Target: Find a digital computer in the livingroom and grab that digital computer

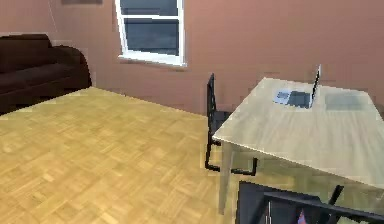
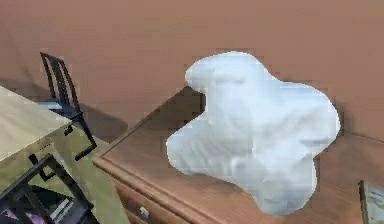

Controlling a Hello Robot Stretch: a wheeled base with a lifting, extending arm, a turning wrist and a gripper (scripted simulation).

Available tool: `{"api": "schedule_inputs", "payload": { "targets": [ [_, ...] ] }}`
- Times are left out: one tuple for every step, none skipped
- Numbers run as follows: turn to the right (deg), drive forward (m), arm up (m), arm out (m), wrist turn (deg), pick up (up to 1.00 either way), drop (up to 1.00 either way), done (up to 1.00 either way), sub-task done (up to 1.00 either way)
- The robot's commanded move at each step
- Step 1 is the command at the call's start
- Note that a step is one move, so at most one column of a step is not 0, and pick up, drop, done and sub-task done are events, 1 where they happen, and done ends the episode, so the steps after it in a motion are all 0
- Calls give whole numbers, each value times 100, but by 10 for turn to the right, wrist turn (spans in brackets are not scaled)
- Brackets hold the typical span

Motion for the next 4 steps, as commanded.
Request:
{"api": "schedule_inputs", "payload": {
  "targets": [
    [-450,0,0,0,0,0,0,0,0],
    [-120,0,0,0,0,0,0,0,0],
    [0,30,0,0,0,0,0,0,0],
    [330,0,0,0,0,0,0,0,0]
  ]
}}
